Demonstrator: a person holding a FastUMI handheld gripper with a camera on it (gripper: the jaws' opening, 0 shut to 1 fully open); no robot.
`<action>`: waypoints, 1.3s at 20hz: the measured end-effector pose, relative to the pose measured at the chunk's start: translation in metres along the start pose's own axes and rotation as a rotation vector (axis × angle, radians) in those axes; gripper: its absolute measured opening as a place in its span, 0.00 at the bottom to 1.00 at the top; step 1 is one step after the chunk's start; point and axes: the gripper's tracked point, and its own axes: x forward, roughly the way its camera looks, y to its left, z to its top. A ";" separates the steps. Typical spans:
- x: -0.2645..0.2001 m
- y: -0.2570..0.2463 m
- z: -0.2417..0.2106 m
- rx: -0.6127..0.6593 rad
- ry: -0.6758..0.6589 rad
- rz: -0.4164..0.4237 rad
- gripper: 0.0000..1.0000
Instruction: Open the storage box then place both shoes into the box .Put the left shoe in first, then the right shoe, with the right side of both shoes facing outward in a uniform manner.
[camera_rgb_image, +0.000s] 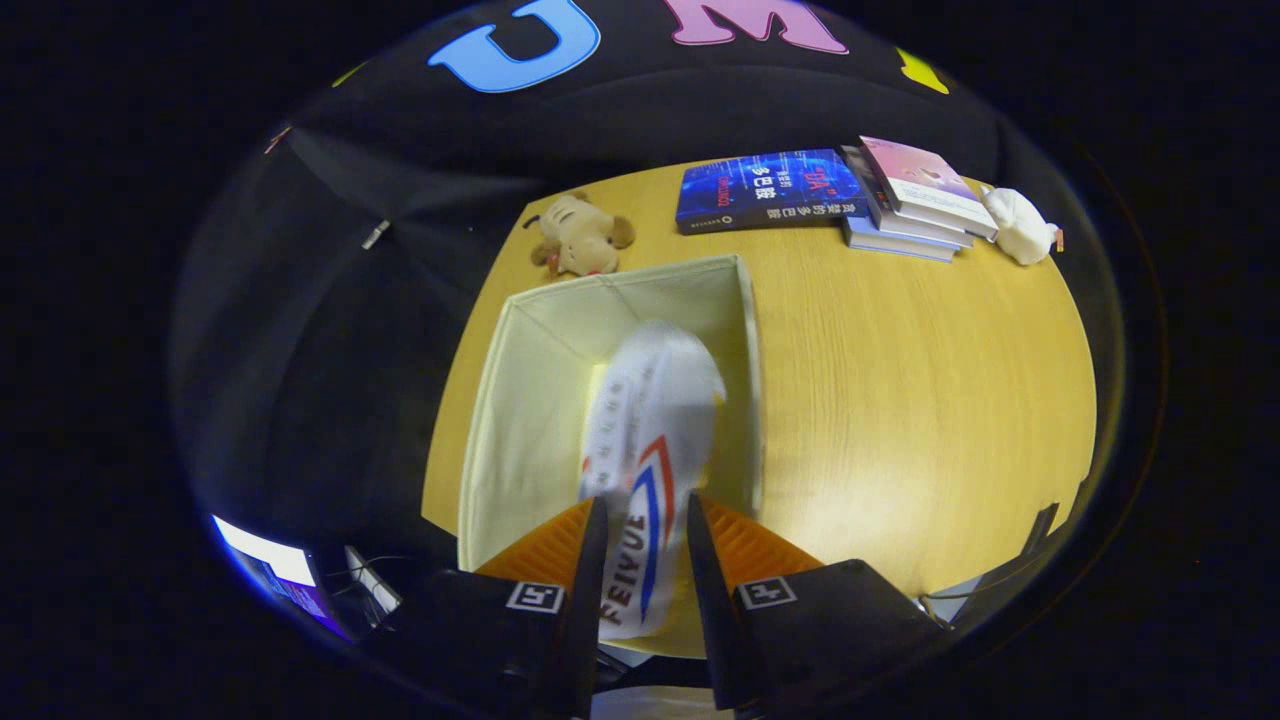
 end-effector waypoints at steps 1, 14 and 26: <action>-0.009 0.006 0.004 -0.002 -0.018 0.018 0.48; -0.200 -0.054 0.118 -0.292 -0.554 0.016 0.99; -0.373 -0.188 0.166 -0.306 -0.988 -0.041 0.98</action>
